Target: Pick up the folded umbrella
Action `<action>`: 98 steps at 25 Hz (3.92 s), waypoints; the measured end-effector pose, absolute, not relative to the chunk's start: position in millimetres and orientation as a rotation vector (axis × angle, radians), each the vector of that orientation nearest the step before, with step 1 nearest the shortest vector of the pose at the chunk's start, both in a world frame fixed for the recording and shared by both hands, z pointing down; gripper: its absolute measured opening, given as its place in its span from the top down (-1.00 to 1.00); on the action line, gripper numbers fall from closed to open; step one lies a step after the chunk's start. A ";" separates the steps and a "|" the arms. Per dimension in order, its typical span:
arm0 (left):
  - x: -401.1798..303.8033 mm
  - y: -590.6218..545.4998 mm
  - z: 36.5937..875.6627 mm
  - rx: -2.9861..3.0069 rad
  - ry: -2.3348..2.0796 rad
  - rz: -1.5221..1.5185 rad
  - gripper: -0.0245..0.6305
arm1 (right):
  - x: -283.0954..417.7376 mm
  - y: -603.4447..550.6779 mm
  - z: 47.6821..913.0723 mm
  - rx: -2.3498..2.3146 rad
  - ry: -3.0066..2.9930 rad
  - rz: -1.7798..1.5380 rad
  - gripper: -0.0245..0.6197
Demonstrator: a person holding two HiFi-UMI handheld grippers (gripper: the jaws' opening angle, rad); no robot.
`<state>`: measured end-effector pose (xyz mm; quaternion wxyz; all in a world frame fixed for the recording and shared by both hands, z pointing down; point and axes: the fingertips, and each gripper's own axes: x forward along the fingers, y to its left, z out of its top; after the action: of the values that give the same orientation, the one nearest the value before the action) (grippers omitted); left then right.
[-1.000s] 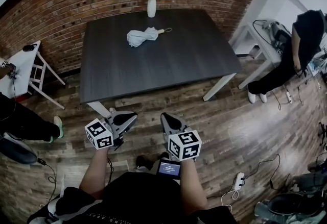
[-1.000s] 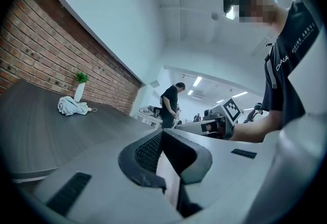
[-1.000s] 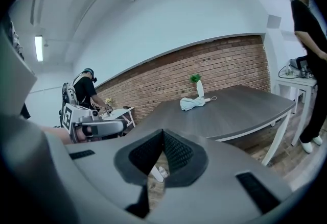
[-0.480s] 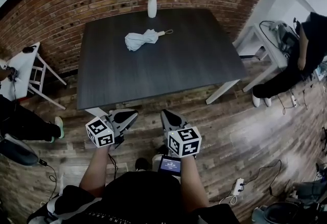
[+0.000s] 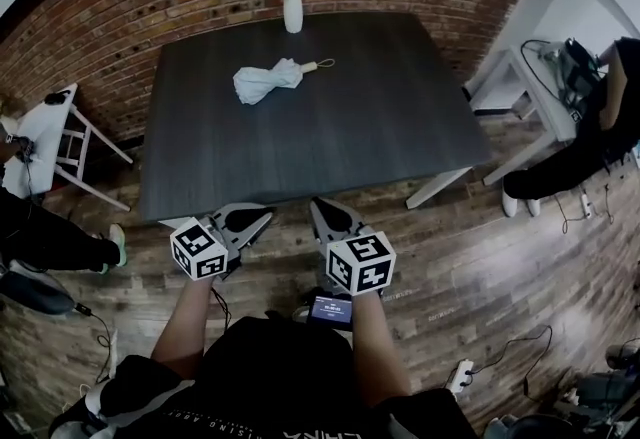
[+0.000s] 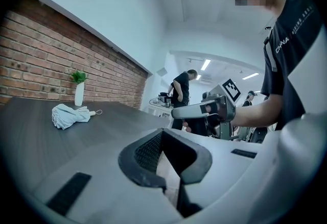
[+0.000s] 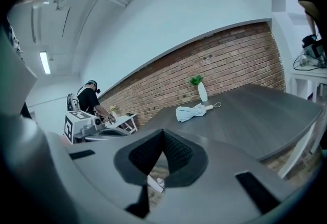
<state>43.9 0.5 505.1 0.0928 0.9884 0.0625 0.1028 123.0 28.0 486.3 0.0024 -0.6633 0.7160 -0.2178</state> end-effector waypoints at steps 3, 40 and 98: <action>54.6 -2.7 503.5 2.935 0.159 0.308 0.92 | 136.0 21.6 488.9 -2.041 2.241 -0.714 0.90; 126.9 -239.4 525.4 2.909 0.247 0.338 0.92 | 195.3 -201.3 515.3 -2.148 2.210 -0.812 0.90; 220.5 -276.6 529.5 2.796 -0.341 0.288 0.92 | 282.0 -297.9 543.2 -1.409 3.177 -0.742 0.89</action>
<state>220.5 -276.6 529.5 0.1546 0.9756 -0.1189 0.1006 282.0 -297.9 543.2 -0.2049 -0.3882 0.8750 -0.2043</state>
